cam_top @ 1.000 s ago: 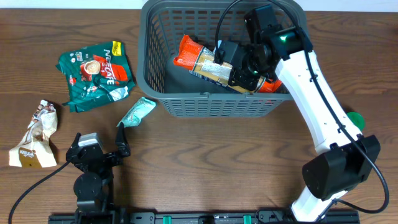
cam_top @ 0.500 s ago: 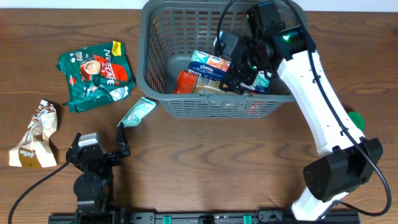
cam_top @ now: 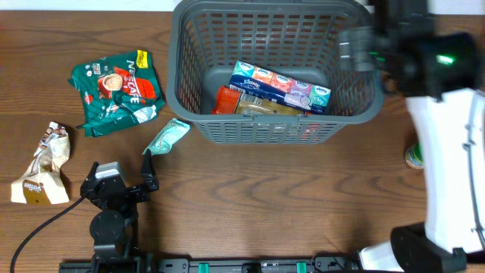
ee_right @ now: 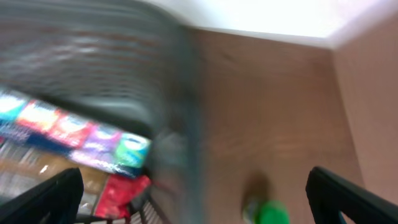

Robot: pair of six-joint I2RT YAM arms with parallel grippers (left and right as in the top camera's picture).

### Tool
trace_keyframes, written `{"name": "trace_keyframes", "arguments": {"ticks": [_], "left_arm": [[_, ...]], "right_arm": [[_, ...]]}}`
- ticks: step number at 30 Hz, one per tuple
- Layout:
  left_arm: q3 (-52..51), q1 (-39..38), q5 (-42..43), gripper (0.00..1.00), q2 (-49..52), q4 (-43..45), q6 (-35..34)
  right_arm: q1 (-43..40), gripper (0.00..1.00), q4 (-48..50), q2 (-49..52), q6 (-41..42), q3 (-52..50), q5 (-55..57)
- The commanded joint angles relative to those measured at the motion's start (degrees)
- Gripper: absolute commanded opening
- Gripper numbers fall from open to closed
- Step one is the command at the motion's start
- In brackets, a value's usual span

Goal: Pack container
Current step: 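Release the pasta bag and withdraw the right gripper, then lower the right gripper onto the green-capped jar and close on it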

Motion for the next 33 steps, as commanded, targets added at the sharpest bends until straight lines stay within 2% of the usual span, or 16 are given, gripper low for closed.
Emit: {"name": "trace_keyframes", "arguments": {"ticks": [1,4,9,14,18,25,33], "left_arm": [[-1.11,0.35,-0.68,0.99,-0.04,-1.62,0.11],[-1.11,0.35,-0.68,0.99,-0.04,-1.62,0.11],[-1.11,0.35,-0.68,0.99,-0.04,-1.62,0.11],[-1.11,0.35,-0.68,0.99,-0.04,-1.62,0.13],[-1.11,0.35,-0.68,0.99,-0.04,-1.62,0.11],[-1.11,0.35,-0.68,0.99,-0.04,-1.62,0.11],[-1.11,0.35,-0.68,0.99,-0.04,-1.62,0.13]], "right_arm": [[-6.95,0.99,-4.76,-2.01,17.99,0.61,4.52],[-13.86,0.99,-9.66,-2.34,21.64,0.61,2.45],[-22.67,0.99,-14.58,-2.32,22.56,0.42,2.12],[-28.46,0.99,-14.88,-2.32,23.26,-1.05,1.14],[-32.02,0.99,-14.27,-2.32,23.76,-4.20,-3.85],[-35.45,0.99,-8.87,-2.32,25.09,-17.29,-4.63],[-38.45,0.99,4.48,-2.32,25.09,-36.70,-8.39]]}}
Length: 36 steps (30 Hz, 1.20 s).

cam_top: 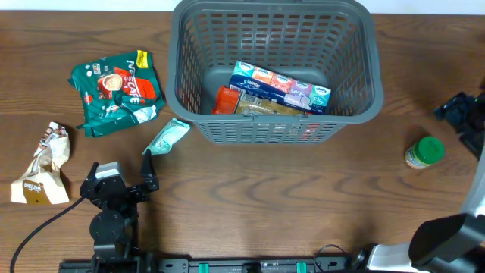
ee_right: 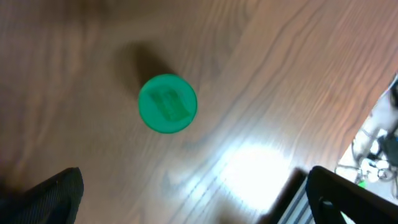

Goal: Pack container
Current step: 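Lower the right gripper onto the green-capped jar and close on it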

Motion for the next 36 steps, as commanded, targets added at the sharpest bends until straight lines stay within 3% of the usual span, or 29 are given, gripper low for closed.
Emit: {"name": "trace_keyframes", "arguments": {"ticks": [1,15,20,27,36], "left_arm": [[-1.11,0.35,-0.68,0.99,-0.04,-1.62,0.11],[-1.11,0.35,-0.68,0.98,-0.04,-1.62,0.13],[-1.11,0.35,-0.68,0.99,-0.04,-1.62,0.13],[-1.11,0.35,-0.68,0.99,-0.04,-1.62,0.13],[-1.11,0.35,-0.68,0.99,-0.04,-1.62,0.11]], "right_arm": [[-2.05,0.99,3.85,-0.07,1.09,-6.45,-2.58],[-4.39,0.99,21.00,-0.04,-4.35,-21.88,-6.88],[-4.37,0.98,23.61,0.11,-6.19,-22.23,-9.53],[-4.39,0.99,25.49,1.22,-2.78,-22.21,-9.51],[-4.39,0.99,26.91,8.26,-1.27,-22.21,-9.57]]}}
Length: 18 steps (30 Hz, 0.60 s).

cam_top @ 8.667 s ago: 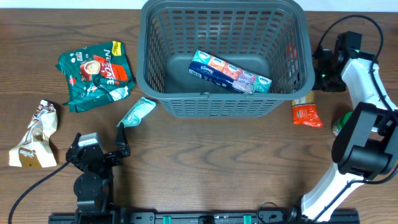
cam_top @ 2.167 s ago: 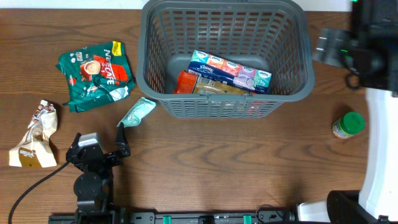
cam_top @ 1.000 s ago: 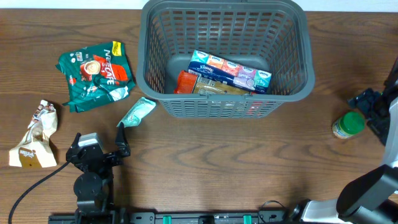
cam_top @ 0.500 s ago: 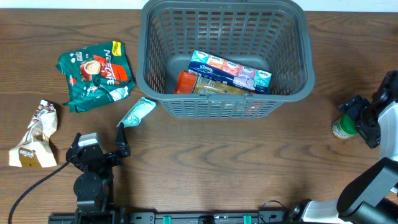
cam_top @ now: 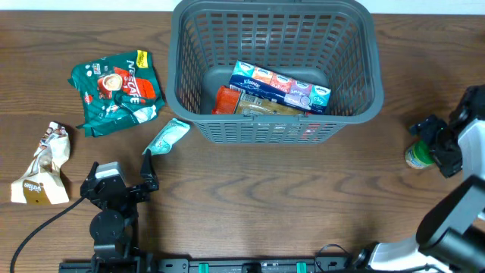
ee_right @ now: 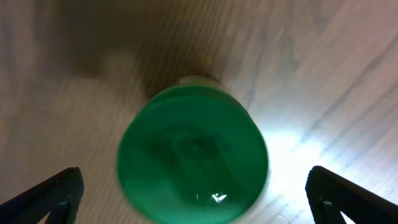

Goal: Pack container
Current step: 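Lower the right gripper onto the green-capped jar and close on it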

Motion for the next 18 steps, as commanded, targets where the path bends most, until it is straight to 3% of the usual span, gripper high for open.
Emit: {"name": "trace_keyframes", "arguments": {"ticks": [1,9,14,18], "left_arm": [[-1.11,0.35,-0.68,0.99,-0.04,-1.64,0.13],[-1.11,0.35,-0.68,0.99,-0.04,-1.64,0.11],[-1.11,0.35,-0.68,0.99,-0.04,-1.64,0.11],[-1.11,0.35,-0.68,0.99,-0.04,-1.64,0.13]], "right_arm": [[-0.50,0.99,0.26,3.37,1.20,-0.09,-0.09],[-0.52,0.99,2.82,5.79,1.18,-0.09,-0.04],[-0.52,0.90,4.20,5.84,0.92,-0.09,0.22],[-0.52,0.89,4.61,5.86,0.92,-0.09,0.46]]}}
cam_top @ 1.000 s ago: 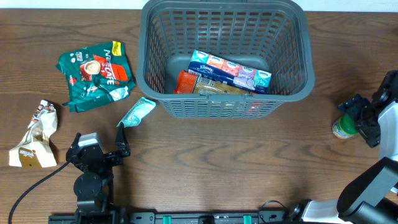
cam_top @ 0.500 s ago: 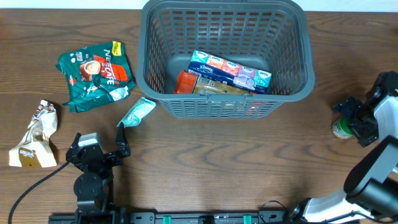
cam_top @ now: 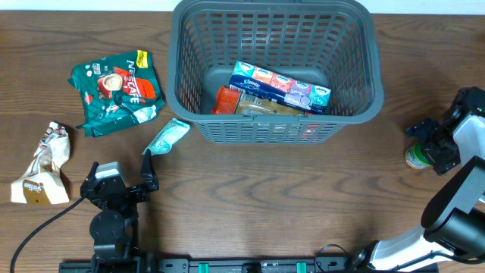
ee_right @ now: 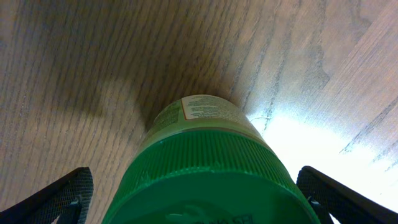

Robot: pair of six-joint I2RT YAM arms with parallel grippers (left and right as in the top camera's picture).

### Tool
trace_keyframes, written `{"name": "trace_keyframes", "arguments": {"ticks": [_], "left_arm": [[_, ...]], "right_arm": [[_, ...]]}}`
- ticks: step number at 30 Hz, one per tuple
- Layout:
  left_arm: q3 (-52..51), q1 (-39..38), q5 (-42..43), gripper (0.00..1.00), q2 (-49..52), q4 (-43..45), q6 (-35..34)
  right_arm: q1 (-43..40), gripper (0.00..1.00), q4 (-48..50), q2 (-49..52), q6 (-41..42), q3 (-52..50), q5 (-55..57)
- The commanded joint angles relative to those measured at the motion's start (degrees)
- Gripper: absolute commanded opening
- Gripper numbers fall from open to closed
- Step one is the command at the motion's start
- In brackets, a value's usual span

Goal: Pack container
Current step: 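Lower the right gripper onto the green-capped jar and close on it, then lift the jar with the right gripper and carry it over the basket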

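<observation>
A jar with a green ribbed lid [ee_right: 205, 168] stands upright on the wooden table, right of the basket, and shows as a small green-topped jar [cam_top: 414, 157] in the overhead view. My right gripper [ee_right: 199, 202] is open and low around the lid, with one black finger [ee_right: 62, 196] on each side and a gap to the lid on both. The grey plastic basket [cam_top: 356, 114] holds a tissue pack [cam_top: 280, 85], a red packet and a brown box. My left gripper [cam_top: 149, 174] rests at the front left, away from everything; its jaw state is unclear.
A green Nescafe bag [cam_top: 117, 89] lies left of the basket. A small teal sachet [cam_top: 167, 136] sits by the basket's front left corner. A crumpled beige bag [cam_top: 44, 165] is at the far left. The table's right edge is close to the jar.
My right gripper has come lower over the jar, so the lid now fills the wrist view between the fingers. The jar still stands in the same spot. The left arm is unchanged.
My right arm was over the basket's right side, the jar standing alone on the table. Then it was at the table's right edge, above the jar, open. After that it hung close above the green lid. Now its open fingers straddle the lid.
</observation>
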Motion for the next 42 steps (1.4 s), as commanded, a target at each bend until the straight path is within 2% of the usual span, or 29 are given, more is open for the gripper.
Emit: {"name": "trace_keyframes", "arguments": {"ticks": [1,8,16,24,27,31,42], "left_arm": [[-1.11,0.35,-0.68,0.99,-0.04,-1.64,0.13],[-1.11,0.35,-0.68,0.99,-0.04,-1.64,0.13],[-1.11,0.35,-0.68,0.99,-0.04,-1.64,0.13],[-1.11,0.35,-0.68,0.99,-0.04,-1.64,0.13],[-1.11,0.35,-0.68,0.99,-0.04,-1.64,0.11],[-1.11,0.35,-0.68,0.99,-0.04,-1.64,0.11],[-1.11,0.35,-0.68,0.99,-0.04,-1.64,0.11]], "right_arm": [[-0.52,0.89,0.44,0.46,0.44,-0.07,0.63],[-1.62,0.96,0.35,0.83,0.44,-0.09,1.66],[-3.52,0.95,0.28,2.56,0.44,-0.09,-0.07],[-3.45,0.68,0.37,2.60,0.42,-0.09,-0.09],[-3.45,0.43,0.31,2.60,0.39,-0.09,-0.07],[-3.45,0.01,0.28,2.60,-0.68,-0.09,-0.07],[-3.13,0.01,-2.21,0.63,-5.22,3.32,-4.79]]}}
